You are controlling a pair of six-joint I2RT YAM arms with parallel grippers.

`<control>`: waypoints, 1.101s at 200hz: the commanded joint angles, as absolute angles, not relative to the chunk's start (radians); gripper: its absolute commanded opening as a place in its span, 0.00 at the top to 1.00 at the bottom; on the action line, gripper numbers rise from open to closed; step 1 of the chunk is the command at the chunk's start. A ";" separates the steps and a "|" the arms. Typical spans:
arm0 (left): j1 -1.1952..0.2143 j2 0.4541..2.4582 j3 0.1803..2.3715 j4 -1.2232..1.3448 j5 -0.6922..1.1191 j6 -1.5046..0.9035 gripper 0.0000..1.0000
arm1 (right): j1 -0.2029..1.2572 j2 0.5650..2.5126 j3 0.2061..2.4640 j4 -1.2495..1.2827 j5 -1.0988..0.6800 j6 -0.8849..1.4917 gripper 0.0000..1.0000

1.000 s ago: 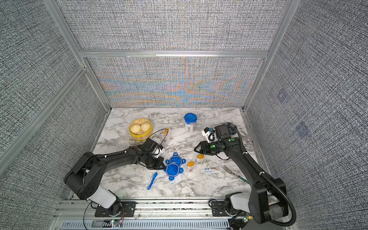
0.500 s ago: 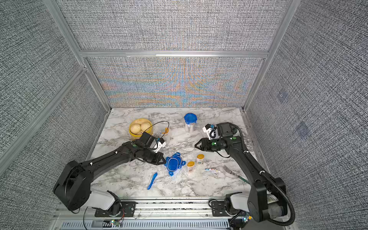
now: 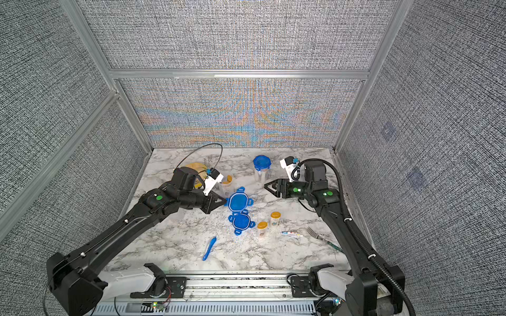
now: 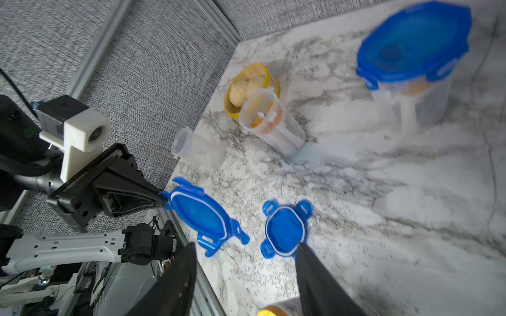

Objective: Pack away toiletry kits
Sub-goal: Pick up the lid from the center of the board, then close the lid on the container.

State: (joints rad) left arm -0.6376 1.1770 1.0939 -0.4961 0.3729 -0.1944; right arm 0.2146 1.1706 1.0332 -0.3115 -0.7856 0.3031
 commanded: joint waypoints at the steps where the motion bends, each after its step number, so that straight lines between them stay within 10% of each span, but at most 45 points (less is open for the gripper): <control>1: -0.628 1.122 1.056 -0.265 0.115 -0.129 1.00 | 0.241 1.183 1.043 -0.096 -0.802 0.238 0.35; 35: -0.589 1.179 1.120 -0.170 0.159 0.110 1.00 | 0.304 1.290 1.119 0.125 -0.869 0.089 0.32; 162: -0.517 1.315 1.288 -0.239 0.333 0.350 1.00 | 0.405 1.531 1.533 -0.306 -0.714 -0.756 0.17; 190: -0.516 1.313 1.280 -0.218 0.374 0.389 1.00 | 0.397 1.572 1.576 -0.362 -0.786 -0.889 0.22; 220: -0.513 1.327 1.284 -0.198 0.395 0.404 1.00 | 0.392 1.622 1.647 -0.428 -0.839 -0.910 0.50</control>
